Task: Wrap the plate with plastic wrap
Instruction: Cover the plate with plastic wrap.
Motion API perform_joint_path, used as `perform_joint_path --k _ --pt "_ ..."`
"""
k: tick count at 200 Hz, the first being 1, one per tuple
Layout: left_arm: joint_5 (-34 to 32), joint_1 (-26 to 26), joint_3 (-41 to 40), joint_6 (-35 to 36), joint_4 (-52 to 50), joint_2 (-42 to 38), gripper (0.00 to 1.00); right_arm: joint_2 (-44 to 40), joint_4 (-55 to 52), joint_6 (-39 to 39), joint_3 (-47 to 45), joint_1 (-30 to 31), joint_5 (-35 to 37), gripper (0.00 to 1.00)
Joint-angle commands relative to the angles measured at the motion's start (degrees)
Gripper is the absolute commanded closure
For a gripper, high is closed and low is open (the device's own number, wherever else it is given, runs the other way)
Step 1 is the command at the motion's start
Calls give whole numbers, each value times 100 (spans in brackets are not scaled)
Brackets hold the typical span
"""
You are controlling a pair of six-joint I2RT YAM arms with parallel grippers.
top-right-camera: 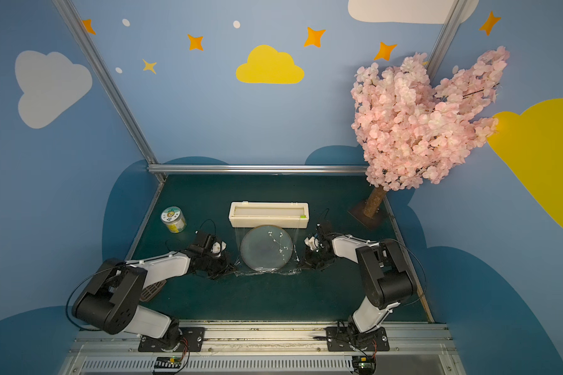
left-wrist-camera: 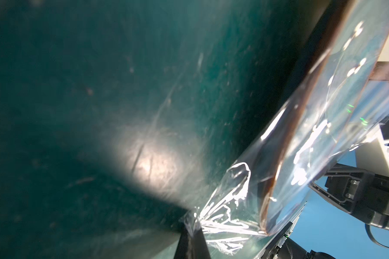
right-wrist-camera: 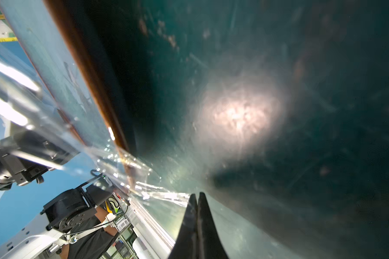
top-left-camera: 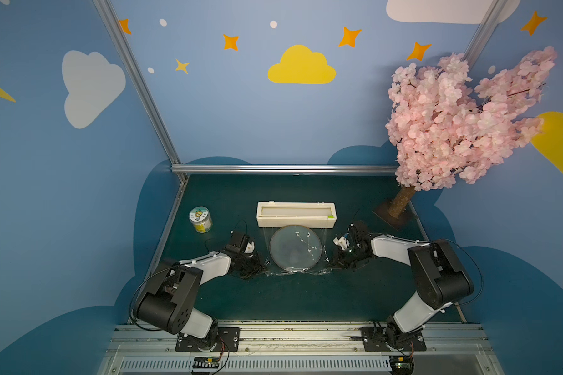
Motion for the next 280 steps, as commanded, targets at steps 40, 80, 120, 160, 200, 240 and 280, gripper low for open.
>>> perform_joint_path --k 40,80,120,160,200,240,280 --pt "-797 53 302 182 -168 480 97 282 400 321 295 -263 595 100" --pt "-675 -5 295 -116 456 678 97 438 1473 1067 89 -100 292 100" --pt "-645 -66 171 -459 995 836 97 495 2889 2027 -412 -67 366 100" --pt "-706 -87 -36 -646 1226 745 97 557 3382 2365 -636 -93 279 100" --pt "-1008 -88 -126 -455 663 156 85 -7 2407 1841 -837 -221 349 84" --pt "-1452 -84 -129 -197 -281 -694 59 -635 1417 1225 -854 -300 462 69" --pt "-1587 -86 -27 -78 -1047 -1662 51 -1293 634 839 -844 -322 624 60"
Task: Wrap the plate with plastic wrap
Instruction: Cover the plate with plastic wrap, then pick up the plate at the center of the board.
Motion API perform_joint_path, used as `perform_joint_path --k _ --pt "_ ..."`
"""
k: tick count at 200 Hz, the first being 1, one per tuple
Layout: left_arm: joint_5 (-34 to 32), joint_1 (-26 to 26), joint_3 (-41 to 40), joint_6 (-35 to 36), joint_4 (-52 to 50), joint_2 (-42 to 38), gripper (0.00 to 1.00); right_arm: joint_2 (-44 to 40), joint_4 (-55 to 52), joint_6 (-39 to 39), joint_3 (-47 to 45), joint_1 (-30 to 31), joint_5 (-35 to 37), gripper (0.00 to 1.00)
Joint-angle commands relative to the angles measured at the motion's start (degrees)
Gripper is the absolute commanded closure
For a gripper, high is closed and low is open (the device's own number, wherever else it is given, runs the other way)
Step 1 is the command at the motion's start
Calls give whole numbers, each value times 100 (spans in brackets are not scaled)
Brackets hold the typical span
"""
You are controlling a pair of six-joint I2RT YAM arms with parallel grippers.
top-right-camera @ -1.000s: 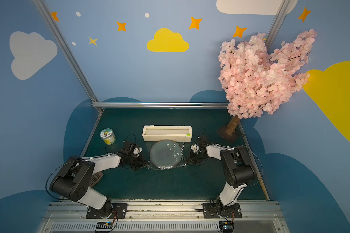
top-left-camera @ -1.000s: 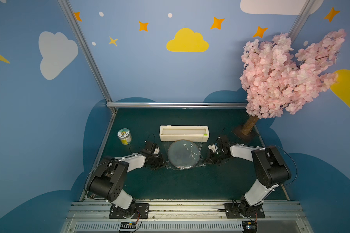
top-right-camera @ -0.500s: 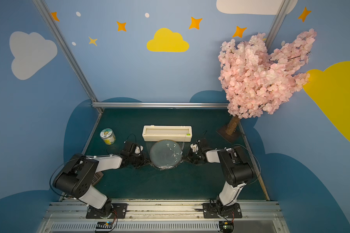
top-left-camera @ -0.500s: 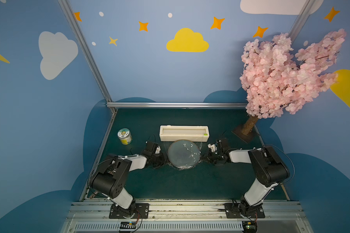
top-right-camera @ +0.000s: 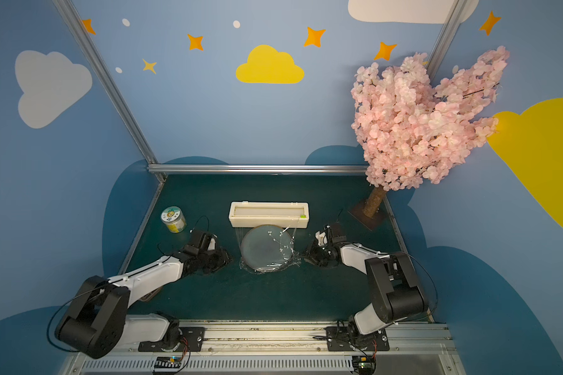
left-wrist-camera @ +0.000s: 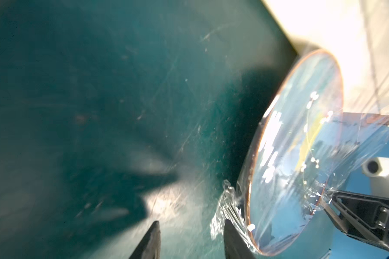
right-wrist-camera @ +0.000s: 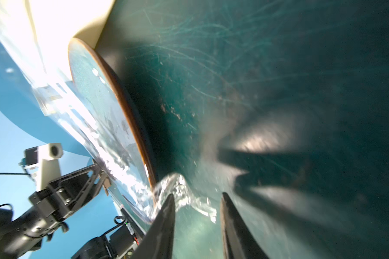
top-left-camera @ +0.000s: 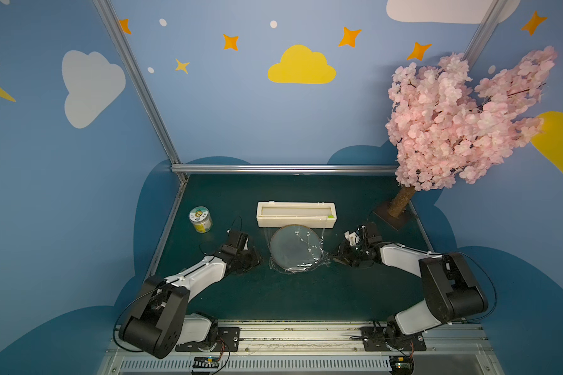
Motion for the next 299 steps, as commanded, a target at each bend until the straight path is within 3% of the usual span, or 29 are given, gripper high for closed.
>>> perform_joint_path --k 1,12,34,55,112,191,226,256,277,299 --pt "-171 20 63 170 -706 -471 51 -375 -793 -415 -35 -20 246 60" --pt "93 19 39 51 -613 -638 50 -529 -901 -437 -23 -9 195 60" --pt "880 11 -100 -435 -4 -680 50 -665 -630 -238 -17 121 -262 49" --pt "1353 -32 -288 -929 848 -413 49 -445 -115 167 59 420 -525 47" --pt "1595 -212 -185 -1140 1625 775 50 323 836 1063 -53 971 -102 49" --pt "1690 -358 -31 -1435 2478 1723 56 1240 2972 2449 -225 1412 292 53" --pt "1727 -412 -48 -1462 2631 1931 57 1488 3637 2767 -375 1435 400 63" --pt "1785 -412 -72 -1487 2720 2032 57 1625 4070 2868 -464 1445 277 81" --pt "1735 -412 -42 -1378 2469 1860 51 1504 4150 2874 -491 1429 200 91" --pt "1585 -382 51 -1170 1913 1493 36 1258 4119 2851 -483 1373 112 97"
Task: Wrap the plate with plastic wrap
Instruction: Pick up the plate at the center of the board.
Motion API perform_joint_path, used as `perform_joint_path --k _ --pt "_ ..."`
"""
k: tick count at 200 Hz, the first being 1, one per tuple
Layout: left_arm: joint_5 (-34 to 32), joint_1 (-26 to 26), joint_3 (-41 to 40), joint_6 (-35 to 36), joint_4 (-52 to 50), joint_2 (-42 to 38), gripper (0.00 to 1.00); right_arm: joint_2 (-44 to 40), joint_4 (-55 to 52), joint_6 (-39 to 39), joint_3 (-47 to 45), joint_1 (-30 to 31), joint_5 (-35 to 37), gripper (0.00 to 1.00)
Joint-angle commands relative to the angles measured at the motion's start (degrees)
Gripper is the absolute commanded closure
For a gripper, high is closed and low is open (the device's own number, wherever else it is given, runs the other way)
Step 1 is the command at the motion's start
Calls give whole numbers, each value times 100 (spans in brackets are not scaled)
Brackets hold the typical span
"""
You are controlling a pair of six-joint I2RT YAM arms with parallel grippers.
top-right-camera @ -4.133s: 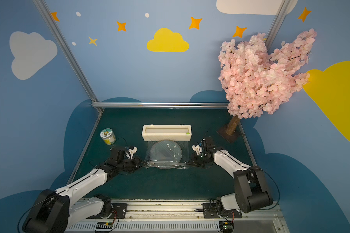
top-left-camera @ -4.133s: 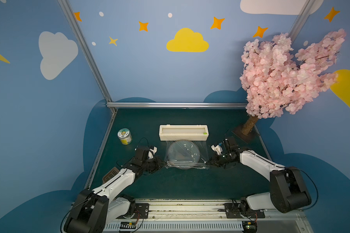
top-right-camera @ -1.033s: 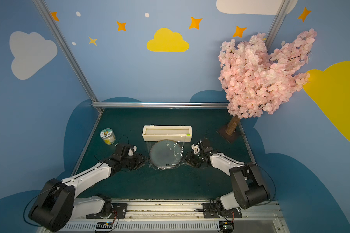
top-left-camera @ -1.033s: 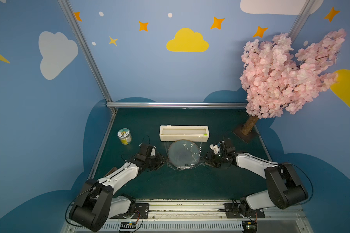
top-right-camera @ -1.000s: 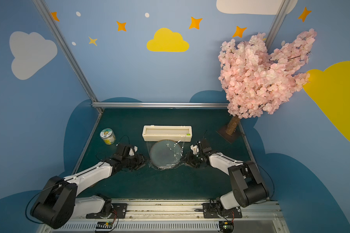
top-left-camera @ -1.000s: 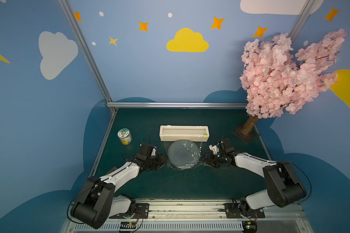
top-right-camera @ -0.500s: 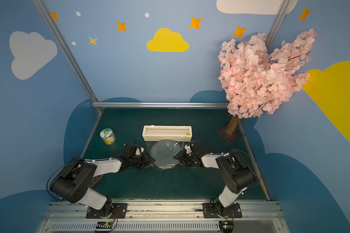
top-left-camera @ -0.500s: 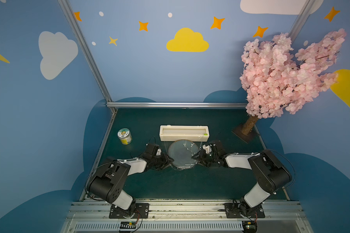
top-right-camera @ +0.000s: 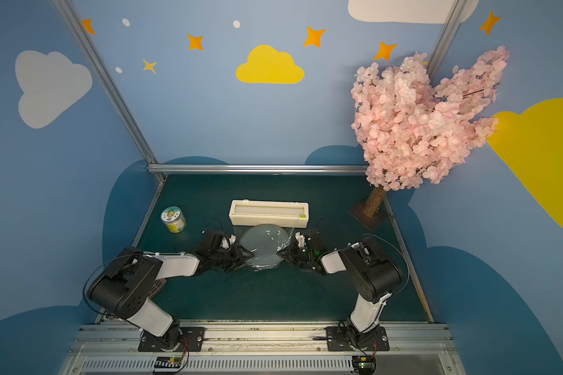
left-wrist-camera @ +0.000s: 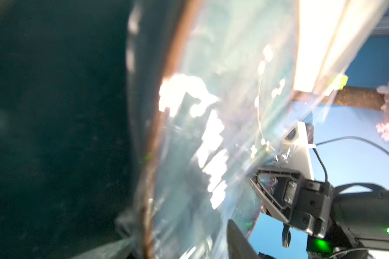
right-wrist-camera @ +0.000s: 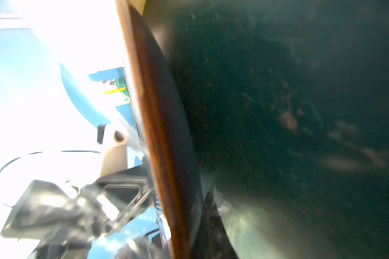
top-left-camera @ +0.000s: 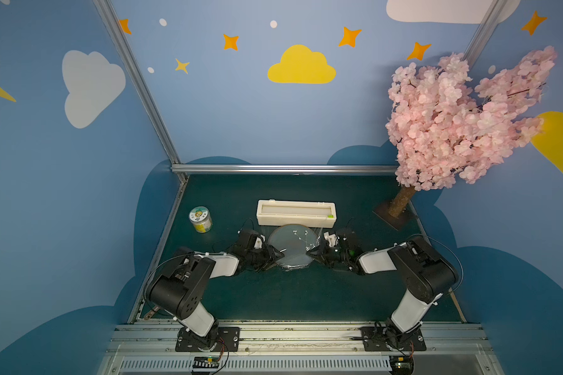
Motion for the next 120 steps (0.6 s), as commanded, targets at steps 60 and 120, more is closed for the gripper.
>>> perform_joint_path --k 60,120 --pt "-175 73 -97 -38 -832 -1148 38 -631 443 402 18 -88 27 98" --pt "-73 50 -18 -180 -503 -794 44 -732 1164 713 -60 -54 10 96"
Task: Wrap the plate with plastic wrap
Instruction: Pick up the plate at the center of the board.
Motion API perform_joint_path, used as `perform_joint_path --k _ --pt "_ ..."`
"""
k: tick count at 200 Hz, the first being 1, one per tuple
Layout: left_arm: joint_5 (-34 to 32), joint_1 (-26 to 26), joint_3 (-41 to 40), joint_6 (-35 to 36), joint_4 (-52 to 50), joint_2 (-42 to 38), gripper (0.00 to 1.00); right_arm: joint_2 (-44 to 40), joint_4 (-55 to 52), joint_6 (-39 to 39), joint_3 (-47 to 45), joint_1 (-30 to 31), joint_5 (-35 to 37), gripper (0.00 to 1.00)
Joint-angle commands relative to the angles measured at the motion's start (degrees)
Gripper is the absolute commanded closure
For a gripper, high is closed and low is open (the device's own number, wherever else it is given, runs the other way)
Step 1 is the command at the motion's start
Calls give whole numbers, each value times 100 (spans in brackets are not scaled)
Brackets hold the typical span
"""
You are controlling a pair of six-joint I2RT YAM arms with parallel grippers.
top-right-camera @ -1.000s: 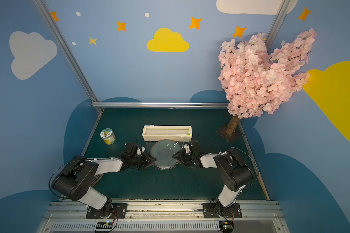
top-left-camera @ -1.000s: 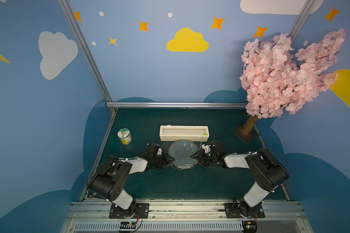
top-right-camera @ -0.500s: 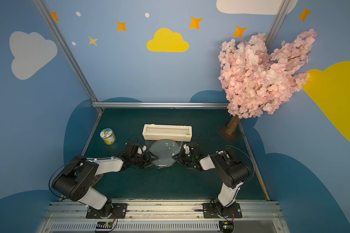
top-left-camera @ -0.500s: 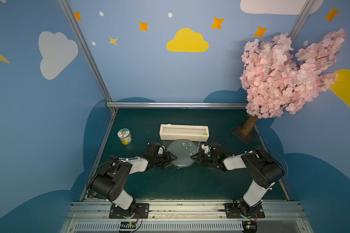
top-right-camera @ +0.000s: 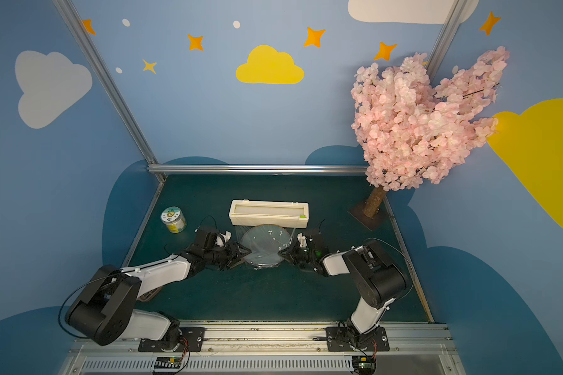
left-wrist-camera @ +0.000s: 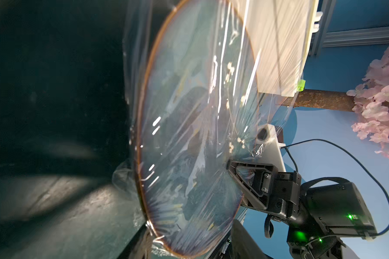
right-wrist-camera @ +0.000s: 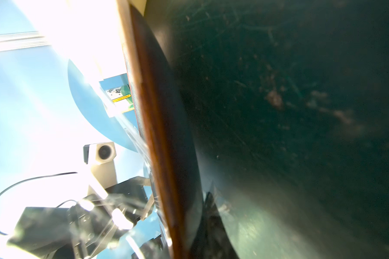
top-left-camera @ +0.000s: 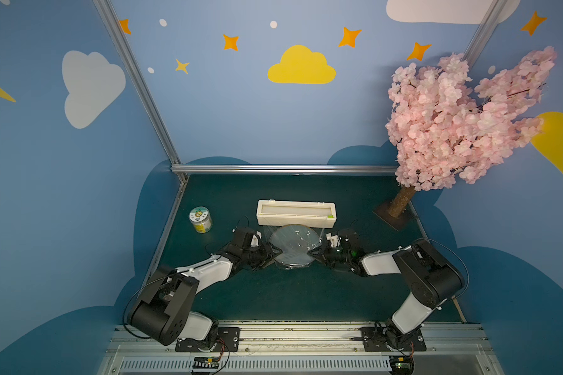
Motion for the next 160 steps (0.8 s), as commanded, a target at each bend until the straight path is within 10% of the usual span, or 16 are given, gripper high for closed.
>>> perform_joint_path --k 1,54,105,160 --pt "67 -1 -2 -51 139 150 44 -415 1186 162 80 -27 3 96" --pt "-16 -11 -33 -194 474 285 49 -577 997 54 149 73 42 96" --pt "-12 -179 185 -415 935 750 79 -473 1134 149 183 195 69 96" --pt "-37 -260 114 -498 1179 877 76 -451 1135 194 198 235 125 96"
